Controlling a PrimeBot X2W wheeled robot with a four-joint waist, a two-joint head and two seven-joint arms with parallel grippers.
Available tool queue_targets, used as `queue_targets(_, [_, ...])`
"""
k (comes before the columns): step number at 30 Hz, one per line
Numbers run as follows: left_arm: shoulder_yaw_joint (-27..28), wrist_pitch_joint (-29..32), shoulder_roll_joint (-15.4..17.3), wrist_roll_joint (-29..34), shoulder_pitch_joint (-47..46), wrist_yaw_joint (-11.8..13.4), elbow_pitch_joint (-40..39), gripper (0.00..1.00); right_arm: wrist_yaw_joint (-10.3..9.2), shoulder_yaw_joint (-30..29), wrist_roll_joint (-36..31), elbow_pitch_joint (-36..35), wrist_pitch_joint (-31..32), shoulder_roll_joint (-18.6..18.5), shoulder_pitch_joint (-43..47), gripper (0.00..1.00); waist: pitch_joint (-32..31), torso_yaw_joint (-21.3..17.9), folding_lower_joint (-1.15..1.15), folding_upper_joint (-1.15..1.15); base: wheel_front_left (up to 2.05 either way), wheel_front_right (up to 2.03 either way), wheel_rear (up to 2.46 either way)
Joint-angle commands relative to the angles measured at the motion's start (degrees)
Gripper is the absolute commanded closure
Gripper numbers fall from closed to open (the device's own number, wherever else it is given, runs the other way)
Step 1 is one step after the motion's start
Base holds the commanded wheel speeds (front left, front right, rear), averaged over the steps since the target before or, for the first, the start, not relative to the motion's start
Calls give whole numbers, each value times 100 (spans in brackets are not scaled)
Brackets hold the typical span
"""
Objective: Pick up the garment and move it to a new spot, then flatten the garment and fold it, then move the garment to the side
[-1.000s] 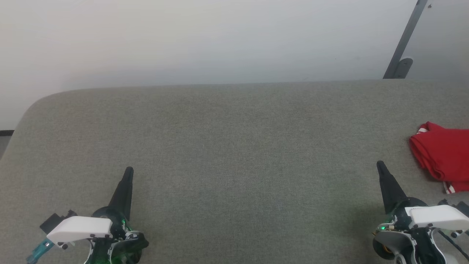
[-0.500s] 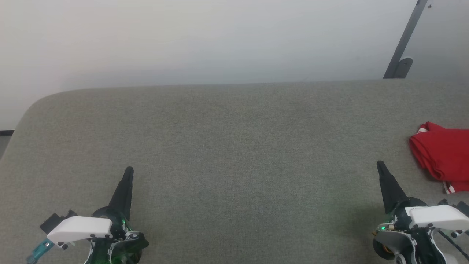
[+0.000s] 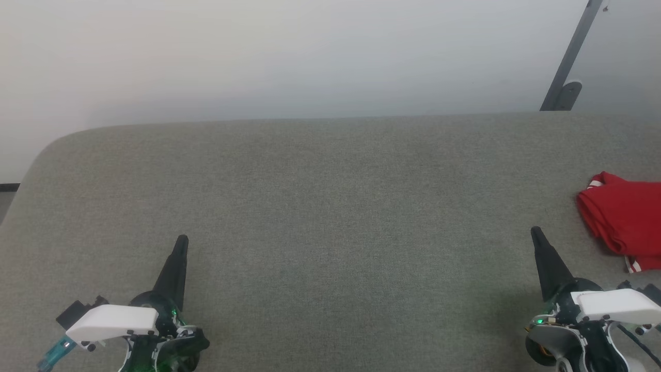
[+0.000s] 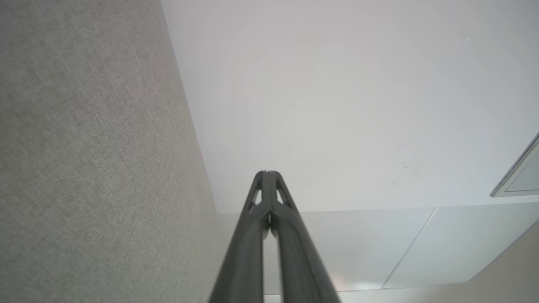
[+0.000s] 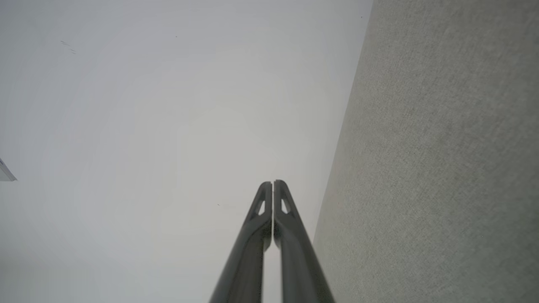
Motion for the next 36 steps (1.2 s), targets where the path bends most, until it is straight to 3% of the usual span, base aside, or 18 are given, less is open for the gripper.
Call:
queue_targets(1, [24, 13, -5, 21, -59, -26, -1, 100, 0, -7, 7, 4, 15, 24, -33, 100, 0, 0, 0, 0, 0, 0, 0])
queue_targets(36, [46, 36, -19, 36, -63, -26, 0, 100, 0, -10, 5, 5, 17, 25, -34, 100, 0, 0, 0, 0, 0, 0, 0])
